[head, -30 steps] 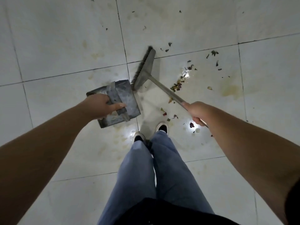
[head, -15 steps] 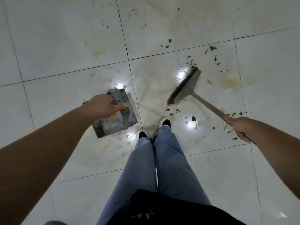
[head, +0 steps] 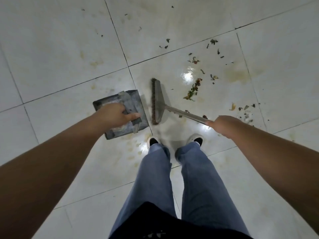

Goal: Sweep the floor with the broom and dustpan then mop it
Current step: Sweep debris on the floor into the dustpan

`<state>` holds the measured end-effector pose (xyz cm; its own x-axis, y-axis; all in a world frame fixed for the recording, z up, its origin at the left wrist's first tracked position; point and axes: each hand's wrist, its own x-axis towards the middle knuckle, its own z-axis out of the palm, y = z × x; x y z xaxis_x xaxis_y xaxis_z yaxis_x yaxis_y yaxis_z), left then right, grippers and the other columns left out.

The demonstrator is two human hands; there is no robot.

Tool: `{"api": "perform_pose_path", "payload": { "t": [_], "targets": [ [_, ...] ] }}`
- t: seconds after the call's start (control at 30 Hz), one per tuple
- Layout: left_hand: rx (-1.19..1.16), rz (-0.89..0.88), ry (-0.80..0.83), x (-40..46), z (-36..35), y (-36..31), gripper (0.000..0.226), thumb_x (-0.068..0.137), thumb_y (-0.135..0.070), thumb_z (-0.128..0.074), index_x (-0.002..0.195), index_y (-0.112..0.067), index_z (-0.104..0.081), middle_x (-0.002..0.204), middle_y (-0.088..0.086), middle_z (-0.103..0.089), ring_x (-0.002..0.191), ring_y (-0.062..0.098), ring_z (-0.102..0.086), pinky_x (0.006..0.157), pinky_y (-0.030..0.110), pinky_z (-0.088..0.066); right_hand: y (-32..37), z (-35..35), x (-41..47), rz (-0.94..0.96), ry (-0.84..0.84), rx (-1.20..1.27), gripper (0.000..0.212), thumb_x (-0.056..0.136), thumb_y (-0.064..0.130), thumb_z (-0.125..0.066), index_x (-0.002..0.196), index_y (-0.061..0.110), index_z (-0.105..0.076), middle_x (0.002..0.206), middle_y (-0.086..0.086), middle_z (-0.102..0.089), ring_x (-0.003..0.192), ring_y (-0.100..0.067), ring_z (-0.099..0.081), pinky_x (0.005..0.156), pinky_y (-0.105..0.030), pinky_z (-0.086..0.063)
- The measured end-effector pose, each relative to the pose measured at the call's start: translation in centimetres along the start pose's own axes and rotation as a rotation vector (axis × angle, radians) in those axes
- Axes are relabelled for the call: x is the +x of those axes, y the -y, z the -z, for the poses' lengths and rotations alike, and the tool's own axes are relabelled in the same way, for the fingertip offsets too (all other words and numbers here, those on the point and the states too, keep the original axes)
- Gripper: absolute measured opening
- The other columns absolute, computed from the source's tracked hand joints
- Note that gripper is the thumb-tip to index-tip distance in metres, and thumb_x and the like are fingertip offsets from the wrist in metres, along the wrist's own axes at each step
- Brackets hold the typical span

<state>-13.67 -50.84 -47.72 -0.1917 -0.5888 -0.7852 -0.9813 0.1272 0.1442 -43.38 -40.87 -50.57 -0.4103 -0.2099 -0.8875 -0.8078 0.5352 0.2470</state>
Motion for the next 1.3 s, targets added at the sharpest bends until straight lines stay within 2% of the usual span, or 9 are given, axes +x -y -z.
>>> {"api": "perform_pose_path", "payload": {
  "t": [0.13,0.3,0.47,0.57,0.77,1.03,1.17,1.23,1.3],
  "targets": [
    [0.047,0.028,0.003,1.0,-0.1,-2.2,0.053,0.084,-0.062,-0.047,0.066,-0.013,-0.055,0.059,0.001,-0.051,0.053,0.010,-0.046,0.048,0.024,-0.032,-3.5,0.3,2.7,-0.033,0.012,-0.147,0.064,0.092,0.063,-0.027,0.067,0.008,-0.047,0.059,-0.003,-0.044,0.051,-0.015,-0.040,0.049,-0.024,-0.030],
    [0.144,0.007,0.021,1.9,0.0,-6.5,0.067,0.085,-0.063,-0.044,0.090,0.000,-0.068,0.066,0.009,-0.059,0.054,0.016,-0.050,0.058,0.029,-0.041,-12.1,2.8,4.4,-0.128,-0.001,-0.083,0.064,0.093,0.063,-0.025,0.077,0.006,-0.051,0.064,-0.008,-0.047,0.062,-0.019,-0.047,0.061,-0.027,-0.035],
    [0.120,-0.024,0.044,2.3,0.3,-11.8,0.060,0.084,-0.063,-0.048,0.094,-0.007,-0.067,0.078,0.008,-0.062,0.066,0.018,-0.054,0.064,0.029,-0.042,-20.1,4.6,5.1,-0.217,-0.076,0.076,0.057,0.095,0.054,-0.034,0.066,0.006,-0.047,0.062,-0.009,-0.048,0.058,-0.019,-0.044,0.058,-0.028,-0.032],
    [0.088,-0.037,0.036,2.6,0.9,-15.2,0.054,0.083,-0.062,-0.050,0.085,-0.010,-0.064,0.065,0.001,-0.057,0.056,0.011,-0.052,0.052,0.022,-0.036,-23.5,5.0,5.3,-0.237,-0.095,0.208,0.056,0.096,0.045,-0.041,0.057,0.005,-0.044,0.035,-0.006,-0.044,0.047,-0.016,-0.041,0.049,-0.025,-0.027],
    [0.184,-0.069,0.027,3.6,1.8,-21.2,0.062,0.079,-0.068,-0.046,0.062,-0.010,-0.059,0.048,0.001,-0.057,0.047,0.012,-0.054,0.050,0.023,-0.033,-26.2,3.7,5.6,-0.140,-0.067,0.460,0.059,0.092,0.055,-0.042,0.056,0.008,-0.041,0.039,-0.004,-0.038,0.036,-0.013,-0.035,0.042,-0.019,-0.026],
    [0.291,-0.143,0.012,5.0,2.1,-26.8,0.056,0.082,-0.063,-0.047,0.064,-0.011,-0.056,0.057,0.004,-0.058,0.051,0.013,-0.055,0.055,0.025,-0.041,-21.8,2.9,8.8,-0.098,0.227,0.810,0.052,0.092,0.055,-0.042,0.081,0.005,-0.049,0.053,-0.003,-0.030,0.045,-0.012,-0.025,0.046,-0.020,-0.019],
    [0.331,-0.180,-0.017,5.7,3.1,-28.5,0.055,0.079,-0.064,-0.049,0.060,-0.013,-0.054,0.050,0.000,-0.056,0.046,0.009,-0.054,0.048,0.024,-0.035,-25.3,1.6,9.2,-0.126,0.230,0.710,0.035,0.101,0.024,-0.040,0.120,-0.003,-0.051,0.057,-0.006,-0.033,0.047,-0.014,-0.029,0.045,-0.023,-0.024],
    [0.348,-0.195,-0.027,6.1,3.8,-29.1,0.056,0.078,-0.065,-0.049,0.059,-0.013,-0.054,0.049,-0.001,-0.055,0.045,0.010,-0.053,0.048,0.024,-0.034,-28.0,0.7,9.1,-0.181,0.162,0.739,0.027,0.100,0.015,-0.041,0.082,0.000,-0.055,0.057,-0.007,-0.037,0.049,-0.014,-0.034,0.049,-0.023,-0.027],
    [0.367,-0.207,-0.010,6.5,4.0,-29.8,0.055,0.078,-0.065,-0.048,0.062,-0.013,-0.055,0.051,-0.001,-0.056,0.046,0.010,-0.054,0.049,0.024,-0.036,-29.9,-0.3,8.5,-0.222,0.087,0.700,0.042,0.098,0.028,-0.043,0.061,0.007,-0.042,0.054,-0.008,-0.041,0.046,-0.015,-0.037,0.049,-0.022,-0.029]
  ]
}}
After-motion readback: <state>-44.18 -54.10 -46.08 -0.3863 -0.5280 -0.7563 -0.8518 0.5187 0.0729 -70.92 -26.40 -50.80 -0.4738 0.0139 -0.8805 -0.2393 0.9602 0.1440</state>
